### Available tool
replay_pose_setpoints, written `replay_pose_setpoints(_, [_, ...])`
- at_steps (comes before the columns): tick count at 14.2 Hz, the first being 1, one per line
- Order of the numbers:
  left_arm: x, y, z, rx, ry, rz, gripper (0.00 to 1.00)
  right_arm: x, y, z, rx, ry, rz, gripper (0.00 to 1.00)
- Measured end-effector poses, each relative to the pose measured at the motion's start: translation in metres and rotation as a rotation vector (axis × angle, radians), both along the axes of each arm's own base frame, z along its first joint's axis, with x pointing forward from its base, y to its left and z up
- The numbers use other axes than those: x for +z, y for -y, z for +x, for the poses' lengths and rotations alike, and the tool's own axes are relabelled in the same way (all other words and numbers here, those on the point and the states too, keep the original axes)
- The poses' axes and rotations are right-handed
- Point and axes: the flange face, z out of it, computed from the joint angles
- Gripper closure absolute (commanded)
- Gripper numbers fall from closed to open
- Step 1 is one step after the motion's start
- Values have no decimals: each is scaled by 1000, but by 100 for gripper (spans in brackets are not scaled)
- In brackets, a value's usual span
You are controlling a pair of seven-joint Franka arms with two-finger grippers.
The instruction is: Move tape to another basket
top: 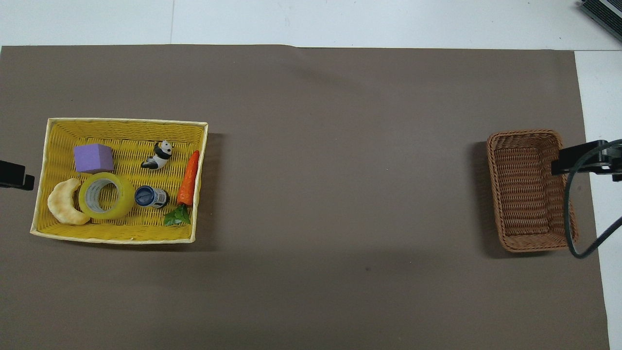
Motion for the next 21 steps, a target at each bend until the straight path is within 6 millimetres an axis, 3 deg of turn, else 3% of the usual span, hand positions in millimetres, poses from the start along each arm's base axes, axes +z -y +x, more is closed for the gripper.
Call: replay_pose_setpoints(21, [2, 3, 2, -10, 17, 1, 0, 0, 0, 0, 0, 0, 0, 0])
